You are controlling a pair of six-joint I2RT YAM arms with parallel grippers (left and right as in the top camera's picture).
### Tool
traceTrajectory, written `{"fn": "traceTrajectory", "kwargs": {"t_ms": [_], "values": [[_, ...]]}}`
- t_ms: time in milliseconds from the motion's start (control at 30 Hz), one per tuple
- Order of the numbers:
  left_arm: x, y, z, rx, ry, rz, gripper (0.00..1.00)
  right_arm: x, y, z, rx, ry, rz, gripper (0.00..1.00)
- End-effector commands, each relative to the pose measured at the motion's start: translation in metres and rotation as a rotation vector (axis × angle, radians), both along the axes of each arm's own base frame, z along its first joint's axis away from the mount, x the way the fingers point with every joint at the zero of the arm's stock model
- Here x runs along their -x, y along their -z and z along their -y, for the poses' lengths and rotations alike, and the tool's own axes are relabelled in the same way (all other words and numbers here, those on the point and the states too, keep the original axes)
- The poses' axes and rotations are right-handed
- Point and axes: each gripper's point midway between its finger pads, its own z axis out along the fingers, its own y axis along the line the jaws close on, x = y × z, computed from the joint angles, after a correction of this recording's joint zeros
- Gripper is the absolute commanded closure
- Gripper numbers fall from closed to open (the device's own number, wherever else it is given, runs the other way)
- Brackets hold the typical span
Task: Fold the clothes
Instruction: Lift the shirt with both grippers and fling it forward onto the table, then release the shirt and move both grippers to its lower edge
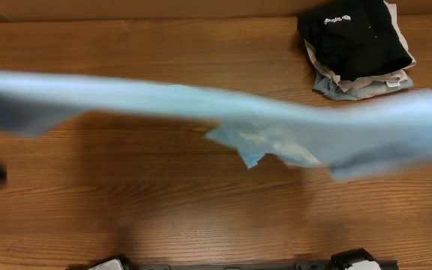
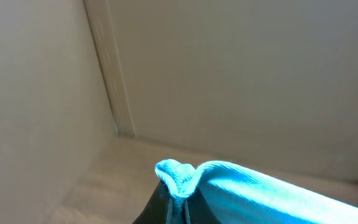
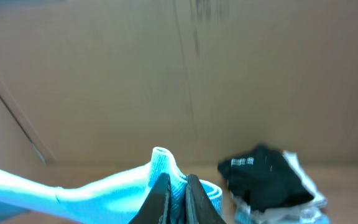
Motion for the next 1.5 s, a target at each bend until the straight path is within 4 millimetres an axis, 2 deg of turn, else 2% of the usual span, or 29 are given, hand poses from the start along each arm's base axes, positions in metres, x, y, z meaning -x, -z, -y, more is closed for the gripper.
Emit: {"fn": "traceTrajectory", "kwargs": {"t_ms": [0,133,233,367,500,667,733,833,1067,1267,1400,1467], "values": [[0.036,-0.014,0.006,-0.017,-0.039,0.088,0.96,0.043,-0.016,0.014,-0.018,0.029,0.104,0.96],[0.063,-0.021,0.008,-0.026,-0.083,0.145,0.96,0.083,-0.022,0.022,-0.037,0.028,0.183,0.96],[0.065,-0.020,0.003,-0.021,-0.112,0.145,0.96,0.097,-0.025,0.026,-0.046,0.028,0.223,0.96],[0.046,-0.010,-0.006,-0.004,-0.128,0.083,0.96,0.090,-0.026,0.024,-0.043,0.028,0.211,0.96],[0.009,0.010,-0.022,0.026,-0.142,-0.026,0.96,0.059,-0.020,0.017,-0.025,0.029,0.137,0.96],[-0.051,0.048,-0.044,0.075,-0.144,-0.200,0.96,-0.010,-0.006,0.003,0.006,0.031,0.032,0.96],[-0.075,0.064,-0.053,0.094,-0.144,-0.268,0.96,-0.045,0.006,-0.005,0.018,0.027,-0.020,0.96],[-0.115,0.093,-0.067,0.122,-0.144,-0.371,0.96,-0.104,0.037,-0.018,0.041,0.023,-0.123,0.96],[-0.207,0.171,-0.100,0.180,-0.143,-0.575,0.96,-0.251,0.132,-0.050,0.094,0.022,-0.349,0.96],[-0.282,0.255,-0.127,0.210,-0.137,-0.709,0.96,-0.368,0.224,-0.075,0.134,0.016,-0.464,0.96],[-0.320,0.305,-0.140,0.225,-0.135,-0.760,0.96,-0.424,0.285,-0.086,0.147,0.019,-0.503,0.96],[-0.335,0.333,-0.144,0.236,-0.129,-0.791,0.96,-0.442,0.311,-0.090,0.150,0.019,-0.520,0.96]]}}
